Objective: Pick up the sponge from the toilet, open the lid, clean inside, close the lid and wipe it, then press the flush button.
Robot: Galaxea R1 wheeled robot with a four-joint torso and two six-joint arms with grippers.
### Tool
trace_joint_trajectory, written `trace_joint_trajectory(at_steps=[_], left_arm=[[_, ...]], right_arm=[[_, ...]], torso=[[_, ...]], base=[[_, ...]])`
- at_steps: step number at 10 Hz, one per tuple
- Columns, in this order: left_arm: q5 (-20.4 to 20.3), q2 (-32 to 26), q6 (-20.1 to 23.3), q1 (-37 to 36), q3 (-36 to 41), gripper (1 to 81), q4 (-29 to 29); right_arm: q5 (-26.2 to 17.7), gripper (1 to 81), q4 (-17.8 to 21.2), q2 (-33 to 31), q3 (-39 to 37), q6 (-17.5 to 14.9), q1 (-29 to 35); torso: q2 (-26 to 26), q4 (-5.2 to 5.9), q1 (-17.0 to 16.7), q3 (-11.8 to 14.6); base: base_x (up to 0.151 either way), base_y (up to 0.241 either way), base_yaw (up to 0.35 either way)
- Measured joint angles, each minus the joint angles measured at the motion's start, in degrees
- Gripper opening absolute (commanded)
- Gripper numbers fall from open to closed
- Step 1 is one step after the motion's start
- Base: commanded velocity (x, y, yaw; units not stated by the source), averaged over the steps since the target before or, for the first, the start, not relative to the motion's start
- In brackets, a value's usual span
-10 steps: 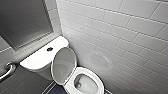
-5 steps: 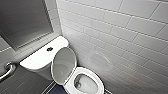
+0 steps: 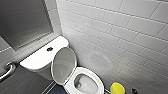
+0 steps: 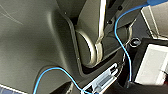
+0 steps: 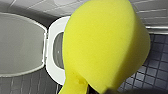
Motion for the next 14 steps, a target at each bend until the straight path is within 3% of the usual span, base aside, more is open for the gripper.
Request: trace_joint_trajectory(at_steps=[1,2,6,7,8,14], left_arm=[[0.09,0.22,0.0,-0.15,-0.79,81.1,0.0],[0.17,0.44,-0.02,-0.32,-1.54,81.1,0.02],[0.01,1.37,-0.02,-0.06,-1.84,81.1,0.02],[0.04,1.49,-0.02,-0.04,-1.84,81.1,0.0],[0.04,1.87,-0.02,-0.04,-1.84,81.1,0.02],[-0.21,8.4,-0.02,0.93,-10.69,81.1,-0.15]], right_arm=[[-2.1,1.0,1.44,0.39,-0.29,0.02,2.1],[-3.49,1.0,2.51,0.78,-1.4,0.05,3.01],[-5.62,1.0,3.73,3.18,-3.99,0.02,3.78],[-5.67,1.0,3.82,3.73,-4.33,0.02,5.07],[-5.64,1.0,3.86,5.05,-5.23,0.05,6.73],[-12.37,1.0,4.08,19.43,-24.78,0.66,13.79]], torso=[[0.0,0.37,0.0,0.0],[0.0,1.53,0.0,0.0],[0.0,9.33,0.0,0.0],[0.0,10.79,0.0,0.0],[0.0,11.51,0.0,0.0],[0.0,11.56,0.0,-0.02]], base=[[0.0,0.0,0.0],[0.0,0.0,0.0],[0.0,0.0,0.0],[0.0,0.0,0.0],[0.0,0.0,0.0],[0.0,0.0,0.0]])
